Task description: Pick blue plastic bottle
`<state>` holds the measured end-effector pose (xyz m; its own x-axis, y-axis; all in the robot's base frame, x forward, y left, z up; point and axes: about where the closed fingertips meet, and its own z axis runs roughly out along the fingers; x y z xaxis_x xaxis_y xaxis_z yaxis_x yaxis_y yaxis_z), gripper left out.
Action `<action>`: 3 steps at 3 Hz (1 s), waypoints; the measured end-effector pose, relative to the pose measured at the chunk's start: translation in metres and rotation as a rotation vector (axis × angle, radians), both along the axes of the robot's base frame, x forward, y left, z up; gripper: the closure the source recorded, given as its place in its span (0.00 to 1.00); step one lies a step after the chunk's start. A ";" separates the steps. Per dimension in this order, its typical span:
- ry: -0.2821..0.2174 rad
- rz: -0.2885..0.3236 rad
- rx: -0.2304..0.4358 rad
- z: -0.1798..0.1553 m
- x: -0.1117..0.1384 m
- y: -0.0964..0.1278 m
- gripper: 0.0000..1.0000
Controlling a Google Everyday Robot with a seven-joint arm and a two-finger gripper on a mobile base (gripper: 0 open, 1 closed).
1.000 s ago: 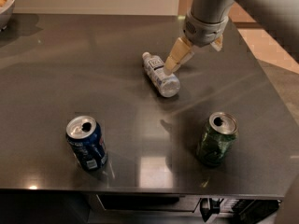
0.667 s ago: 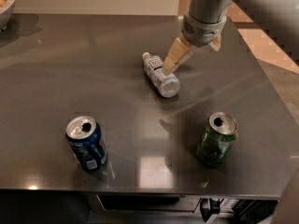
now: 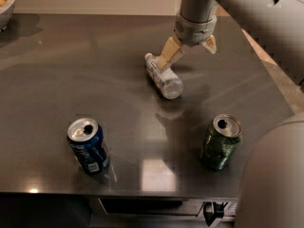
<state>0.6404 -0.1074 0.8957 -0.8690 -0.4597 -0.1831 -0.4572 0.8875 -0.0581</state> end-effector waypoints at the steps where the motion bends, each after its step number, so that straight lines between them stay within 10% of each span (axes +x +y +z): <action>1: 0.030 -0.031 0.018 -0.012 0.009 0.013 0.00; 3: 0.084 -0.057 0.017 -0.039 0.015 0.034 0.00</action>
Offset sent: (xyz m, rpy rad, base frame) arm 0.0095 0.0343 -0.0398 0.0101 0.1205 -0.0750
